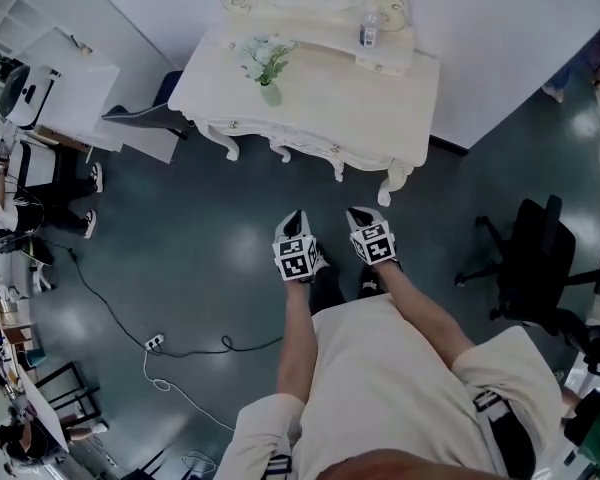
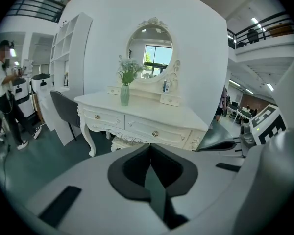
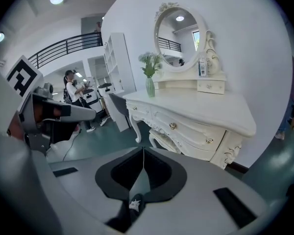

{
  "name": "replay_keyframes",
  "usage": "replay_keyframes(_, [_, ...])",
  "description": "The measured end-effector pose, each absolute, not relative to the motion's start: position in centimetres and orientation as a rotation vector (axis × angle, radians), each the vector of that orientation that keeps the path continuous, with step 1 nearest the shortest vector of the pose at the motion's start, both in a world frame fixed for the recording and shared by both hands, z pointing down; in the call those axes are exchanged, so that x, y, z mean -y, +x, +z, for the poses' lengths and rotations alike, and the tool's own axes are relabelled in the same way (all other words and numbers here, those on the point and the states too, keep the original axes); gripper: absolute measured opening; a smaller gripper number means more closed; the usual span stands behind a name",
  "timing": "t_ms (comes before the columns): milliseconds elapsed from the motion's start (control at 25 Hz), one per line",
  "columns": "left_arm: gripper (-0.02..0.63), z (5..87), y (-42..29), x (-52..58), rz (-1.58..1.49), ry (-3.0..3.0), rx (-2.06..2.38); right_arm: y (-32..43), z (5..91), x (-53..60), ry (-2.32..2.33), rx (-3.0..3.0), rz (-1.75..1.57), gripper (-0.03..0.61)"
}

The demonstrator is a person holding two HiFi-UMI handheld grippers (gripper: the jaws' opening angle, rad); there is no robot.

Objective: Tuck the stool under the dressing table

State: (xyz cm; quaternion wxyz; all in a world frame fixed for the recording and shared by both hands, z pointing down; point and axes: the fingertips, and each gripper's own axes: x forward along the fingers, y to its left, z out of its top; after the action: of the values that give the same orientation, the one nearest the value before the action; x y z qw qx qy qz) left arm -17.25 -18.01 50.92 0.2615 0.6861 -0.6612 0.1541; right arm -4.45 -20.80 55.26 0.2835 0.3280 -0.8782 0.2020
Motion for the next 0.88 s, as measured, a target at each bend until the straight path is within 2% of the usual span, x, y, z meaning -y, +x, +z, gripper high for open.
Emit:
replay_keyframes(520, [0.015,50.0,-11.6,13.0,0.391,1.777,1.83,-0.1,52.6,17.7,0.821,2.432,0.634,0.044])
replay_keyframes(880, [0.015,49.1,-11.1,11.3,0.435,1.796,1.859,-1.5,51.8,16.4,0.735,2.473,0.561,0.044])
